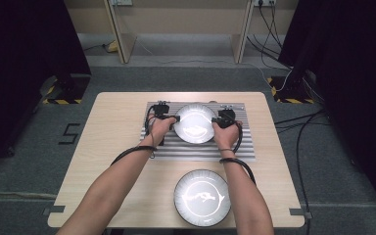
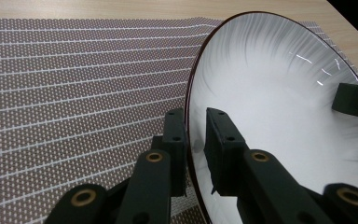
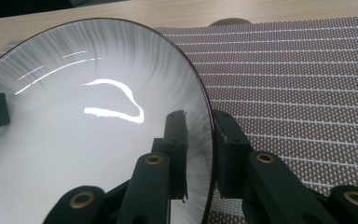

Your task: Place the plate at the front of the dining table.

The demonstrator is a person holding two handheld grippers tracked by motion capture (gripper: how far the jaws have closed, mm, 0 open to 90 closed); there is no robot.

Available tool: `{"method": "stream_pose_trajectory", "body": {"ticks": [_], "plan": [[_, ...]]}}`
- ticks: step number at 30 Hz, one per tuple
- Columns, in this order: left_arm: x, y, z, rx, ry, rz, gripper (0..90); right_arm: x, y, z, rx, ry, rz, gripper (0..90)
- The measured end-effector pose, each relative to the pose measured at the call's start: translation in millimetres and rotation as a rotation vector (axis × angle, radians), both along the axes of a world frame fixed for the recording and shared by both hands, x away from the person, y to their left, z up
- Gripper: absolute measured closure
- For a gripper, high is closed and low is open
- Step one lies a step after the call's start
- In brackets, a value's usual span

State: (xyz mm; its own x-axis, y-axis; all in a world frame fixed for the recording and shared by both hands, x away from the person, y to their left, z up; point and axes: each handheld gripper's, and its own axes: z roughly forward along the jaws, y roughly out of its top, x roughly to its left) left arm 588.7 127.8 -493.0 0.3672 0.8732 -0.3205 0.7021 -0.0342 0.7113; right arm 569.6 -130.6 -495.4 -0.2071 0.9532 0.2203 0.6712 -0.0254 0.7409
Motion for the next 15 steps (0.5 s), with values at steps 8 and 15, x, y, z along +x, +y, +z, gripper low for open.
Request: {"method": "stream_pose_trajectory", "body": {"ticks": [8,15], "plan": [[1.1,1.0,-7.9,0.018,0.015,0.013,75.7,5.2,7.0,-4.7,-0.040,0.008,0.005,71.0],[2.9,-0.8,-10.9,0.062,-0.009,0.009,75.0,7.6,8.5,-4.3,-0.055,0.015,0.002,63.0]]}}
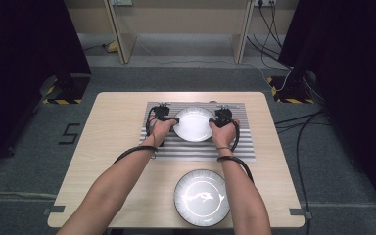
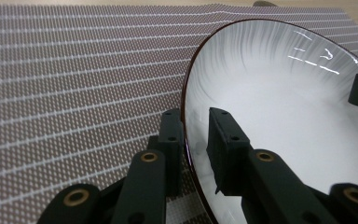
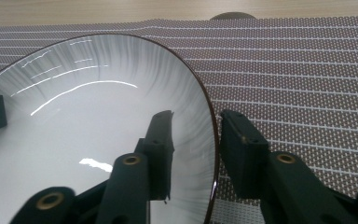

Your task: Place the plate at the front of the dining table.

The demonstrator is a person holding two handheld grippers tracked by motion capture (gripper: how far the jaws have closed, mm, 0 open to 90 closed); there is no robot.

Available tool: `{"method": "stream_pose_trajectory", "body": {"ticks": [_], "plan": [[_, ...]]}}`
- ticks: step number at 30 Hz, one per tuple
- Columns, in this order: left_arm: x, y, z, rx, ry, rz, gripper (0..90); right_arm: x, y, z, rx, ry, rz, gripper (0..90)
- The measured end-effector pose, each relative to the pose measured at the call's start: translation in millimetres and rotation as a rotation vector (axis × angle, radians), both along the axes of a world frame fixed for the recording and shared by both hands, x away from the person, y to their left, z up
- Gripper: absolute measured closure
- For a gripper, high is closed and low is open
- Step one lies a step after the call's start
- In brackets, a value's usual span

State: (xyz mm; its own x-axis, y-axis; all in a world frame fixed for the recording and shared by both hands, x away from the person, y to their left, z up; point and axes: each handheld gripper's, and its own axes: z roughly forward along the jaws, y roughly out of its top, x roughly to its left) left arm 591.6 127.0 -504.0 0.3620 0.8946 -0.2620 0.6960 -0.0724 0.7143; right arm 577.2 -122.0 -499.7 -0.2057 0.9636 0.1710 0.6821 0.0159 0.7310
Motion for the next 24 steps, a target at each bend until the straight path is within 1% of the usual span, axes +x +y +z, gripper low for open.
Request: {"method": "stream_pose_trajectory", "body": {"ticks": [2,3,5,6,7,9,10,13,15,16,17,18,20,21,22,23,24], "plan": [[0.2,0.6,0.2,0.008,-0.016,0.013,73.7,0.3,-0.5,-0.7,-0.003,0.008,-0.007,60.3],[0.6,2.5,0.5,0.019,-0.035,0.019,66.0,0.1,-2.2,-1.5,0.003,0.008,-0.017,57.1],[0.4,3.9,2.4,0.025,-0.055,0.018,59.3,-0.1,-3.8,-0.9,0.008,-0.002,-0.021,54.5],[0.4,3.9,2.4,0.025,-0.055,0.018,56.9,-0.1,-3.8,-0.9,0.008,-0.002,-0.021,54.5],[0.0,4.1,3.9,0.023,-0.062,0.017,56.9,-0.5,-4.6,-0.5,0.009,-0.005,-0.025,53.1],[-1.1,4.3,7.7,0.019,-0.066,0.018,52.1,-1.1,-5.5,0.2,0.025,-0.006,-0.034,49.7],[-2.3,4.6,12.5,0.012,-0.077,0.023,48.4,-1.8,-6.2,1.7,0.039,-0.008,-0.040,48.1],[-3.4,5.8,16.8,0.014,-0.086,0.023,46.1,-3.0,-6.3,3.6,0.038,-0.006,-0.039,47.2],[-6.2,8.2,21.5,0.027,-0.091,0.017,42.9,-6.8,-7.9,9.2,0.038,-0.005,-0.046,46.1],[-9.5,11.4,25.4,0.046,-0.095,0.004,42.7,-8.1,-8.6,10.8,0.025,-0.011,-0.044,45.8],[-9.5,11.4,25.4,0.046,-0.095,0.004,42.4,-8.1,-8.6,10.8,0.025,-0.011,-0.044,45.8],[-11.5,14.0,28.5,0.041,-0.097,0.009,41.6,-11.2,-10.9,14.4,0.033,-0.025,-0.044,45.4],[-14.6,17.6,33.2,0.032,-0.104,0.015,40.8,-13.7,-12.7,16.8,0.037,-0.025,-0.047,45.2],[-16.8,19.5,35.8,0.030,-0.110,0.013,40.8,-13.7,-12.7,16.8,0.037,-0.025,-0.047,45.2],[-22.0,23.1,39.8,0.021,-0.130,0.017,40.9,-16.2,-15.2,18.1,0.038,-0.029,-0.049,45.1],[-22.0,23.1,39.8,0.021,-0.130,0.017,41.0,-17.9,-16.0,18.7,0.038,-0.030,-0.053,45.1],[-24.2,24.5,41.3,0.025,-0.140,0.019,41.0,-17.9,-16.0,18.7,0.038,-0.030,-0.053,45.1]]}}
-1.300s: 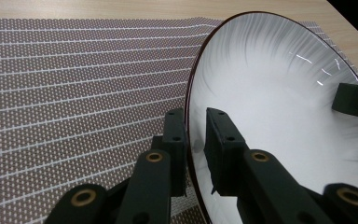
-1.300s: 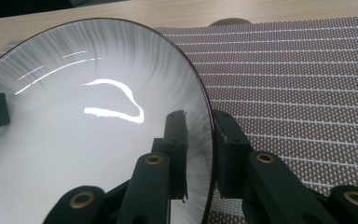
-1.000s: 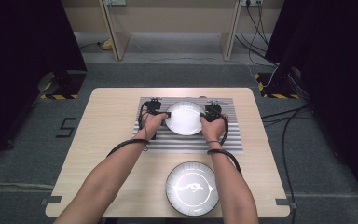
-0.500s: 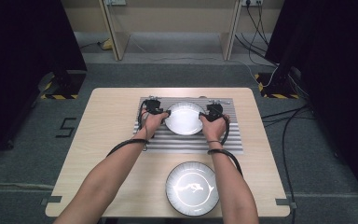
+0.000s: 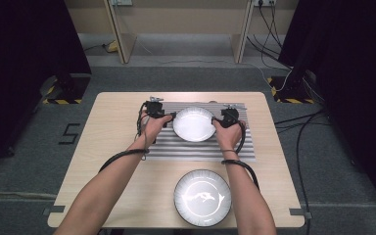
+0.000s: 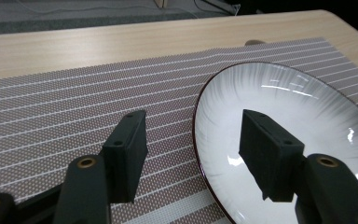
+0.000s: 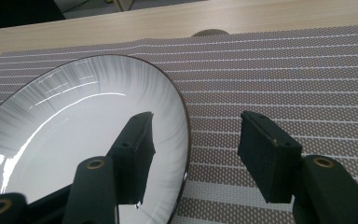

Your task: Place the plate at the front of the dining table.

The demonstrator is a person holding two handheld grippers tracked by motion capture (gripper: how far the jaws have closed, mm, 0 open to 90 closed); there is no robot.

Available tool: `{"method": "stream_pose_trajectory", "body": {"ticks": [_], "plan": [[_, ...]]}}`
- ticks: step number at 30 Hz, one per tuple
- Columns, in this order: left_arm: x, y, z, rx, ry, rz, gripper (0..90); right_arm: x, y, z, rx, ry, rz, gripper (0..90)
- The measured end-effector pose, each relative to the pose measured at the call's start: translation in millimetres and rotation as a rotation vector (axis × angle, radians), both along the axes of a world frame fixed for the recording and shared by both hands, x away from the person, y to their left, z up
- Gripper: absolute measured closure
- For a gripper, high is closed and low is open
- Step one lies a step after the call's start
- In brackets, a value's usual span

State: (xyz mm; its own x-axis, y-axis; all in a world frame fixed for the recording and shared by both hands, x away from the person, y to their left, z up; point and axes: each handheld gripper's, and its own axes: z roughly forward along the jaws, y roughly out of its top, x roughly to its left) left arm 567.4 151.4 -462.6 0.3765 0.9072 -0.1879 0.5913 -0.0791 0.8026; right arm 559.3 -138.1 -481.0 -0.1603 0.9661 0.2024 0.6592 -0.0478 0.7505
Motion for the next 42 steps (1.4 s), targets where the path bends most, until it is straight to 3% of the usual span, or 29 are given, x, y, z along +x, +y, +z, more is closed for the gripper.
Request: {"method": "stream_pose_trajectory", "body": {"ticks": [7,11,21,35,42], "plan": [[-13.9,10.5,12.5,0.012,-0.008,-0.034,39.8,-11.8,-4.1,5.4,0.002,-0.003,0.001,44.8],[-22.4,15.8,21.6,-0.006,-0.013,-0.071,38.4,-19.5,-5.5,12.2,0.005,-0.005,0.019,44.0],[-37.0,26.2,20.6,-0.025,-0.004,-0.081,34.0,-31.0,-8.7,20.7,0.001,-0.001,0.041,43.2],[-53.1,30.2,26.3,-0.029,-0.028,-0.117,32.8,-42.7,-18.0,17.4,-0.006,0.009,0.047,43.2],[-58.9,30.7,29.2,-0.025,-0.038,-0.133,32.9,-48.2,-22.5,22.8,-0.005,0.003,0.045,43.1]]}}
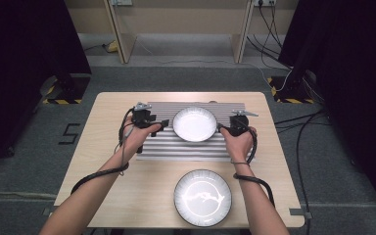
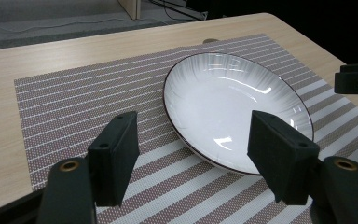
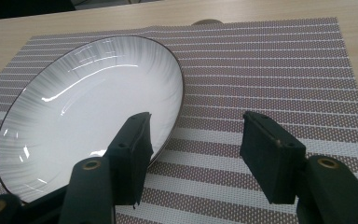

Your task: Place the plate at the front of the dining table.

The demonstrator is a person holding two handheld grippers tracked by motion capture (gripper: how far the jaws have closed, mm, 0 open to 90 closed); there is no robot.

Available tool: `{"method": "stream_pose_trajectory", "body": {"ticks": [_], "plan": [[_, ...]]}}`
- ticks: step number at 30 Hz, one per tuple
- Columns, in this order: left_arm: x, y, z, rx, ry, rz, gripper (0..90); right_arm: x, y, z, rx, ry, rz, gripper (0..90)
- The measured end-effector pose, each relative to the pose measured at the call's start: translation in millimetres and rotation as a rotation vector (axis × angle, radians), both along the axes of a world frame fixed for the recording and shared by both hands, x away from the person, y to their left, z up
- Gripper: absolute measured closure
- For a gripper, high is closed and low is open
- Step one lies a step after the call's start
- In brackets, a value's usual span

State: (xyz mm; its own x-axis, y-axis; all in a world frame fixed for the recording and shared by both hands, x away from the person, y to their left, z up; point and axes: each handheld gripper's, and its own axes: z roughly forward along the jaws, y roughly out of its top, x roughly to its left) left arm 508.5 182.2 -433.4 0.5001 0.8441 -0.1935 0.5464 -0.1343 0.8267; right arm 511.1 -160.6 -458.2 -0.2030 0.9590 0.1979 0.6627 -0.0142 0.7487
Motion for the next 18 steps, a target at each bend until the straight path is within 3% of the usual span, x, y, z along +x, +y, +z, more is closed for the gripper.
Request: {"method": "stream_pose_trajectory", "body": {"ticks": [18], "plan": [[-15.3,11.5,3.3,-0.005,-0.007,-0.023,32.7,-11.8,-11.2,-3.4,-0.003,0.008,-0.001,42.7]]}}
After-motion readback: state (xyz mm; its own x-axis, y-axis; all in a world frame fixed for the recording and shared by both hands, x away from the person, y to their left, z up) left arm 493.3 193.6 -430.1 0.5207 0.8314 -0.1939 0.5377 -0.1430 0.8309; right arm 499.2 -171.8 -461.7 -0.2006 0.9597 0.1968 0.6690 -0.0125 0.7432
